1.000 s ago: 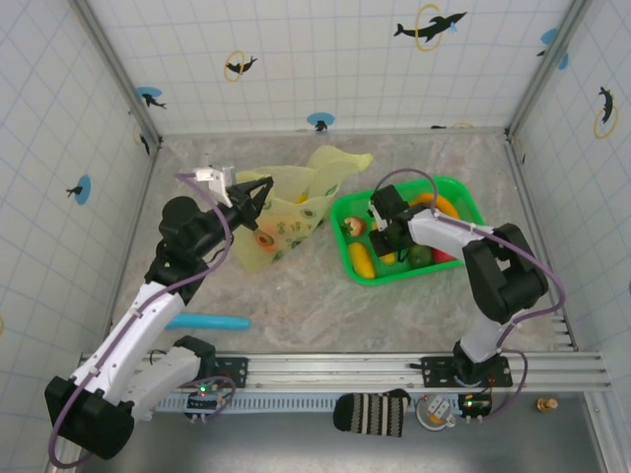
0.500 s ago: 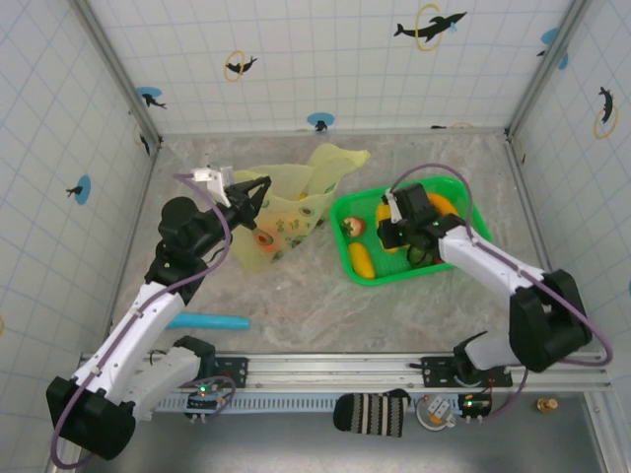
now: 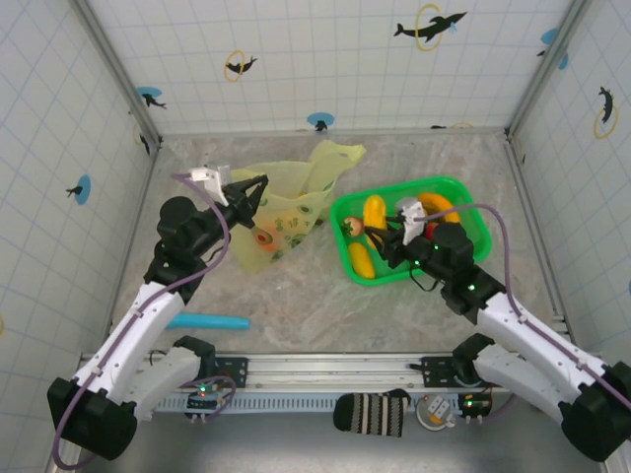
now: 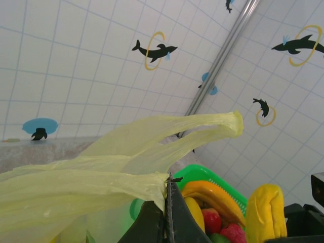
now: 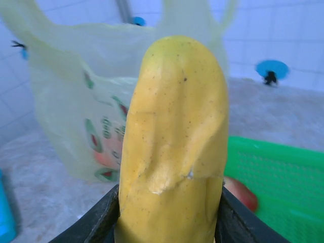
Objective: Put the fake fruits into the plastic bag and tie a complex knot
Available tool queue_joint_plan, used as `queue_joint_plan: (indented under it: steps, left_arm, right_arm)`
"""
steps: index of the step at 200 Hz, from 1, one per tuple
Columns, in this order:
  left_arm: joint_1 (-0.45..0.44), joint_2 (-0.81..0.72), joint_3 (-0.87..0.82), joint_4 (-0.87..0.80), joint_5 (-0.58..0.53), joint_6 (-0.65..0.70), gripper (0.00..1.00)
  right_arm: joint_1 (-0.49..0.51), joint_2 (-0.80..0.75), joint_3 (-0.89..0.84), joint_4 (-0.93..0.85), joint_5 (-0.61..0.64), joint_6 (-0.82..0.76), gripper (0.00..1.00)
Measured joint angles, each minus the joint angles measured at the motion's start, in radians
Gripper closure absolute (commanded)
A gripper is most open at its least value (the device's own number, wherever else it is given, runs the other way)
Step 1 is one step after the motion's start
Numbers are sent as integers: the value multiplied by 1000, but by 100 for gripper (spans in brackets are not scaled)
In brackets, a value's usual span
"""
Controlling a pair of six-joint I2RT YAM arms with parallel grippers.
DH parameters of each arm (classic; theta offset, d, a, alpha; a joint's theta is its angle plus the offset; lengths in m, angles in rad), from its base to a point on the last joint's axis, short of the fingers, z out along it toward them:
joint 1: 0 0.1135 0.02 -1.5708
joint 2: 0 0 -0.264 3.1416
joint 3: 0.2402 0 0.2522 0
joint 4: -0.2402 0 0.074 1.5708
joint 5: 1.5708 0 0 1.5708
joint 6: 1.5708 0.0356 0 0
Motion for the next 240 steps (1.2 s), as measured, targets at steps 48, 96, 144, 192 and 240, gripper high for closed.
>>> queue_joint_plan:
  steps: [48, 96, 144, 192, 240]
  left_arm:
    - [0, 0, 0, 3, 0, 0, 100]
    - [0, -1, 0, 6, 4, 0, 100]
    - [0, -6, 0, 6, 5, 0, 100]
    - [0, -7, 0, 6, 4, 0, 100]
    - [0, -2, 0, 6, -1, 0, 100]
  right_arm:
    - [143, 317, 284, 86, 12, -161, 53]
    - [164, 559, 428, 273, 47, -306, 47]
    - [160, 754, 607, 330, 77, -406, 48]
    - [174, 689, 515, 254, 114, -383, 56]
    - [225, 496, 374, 53, 121, -260, 42]
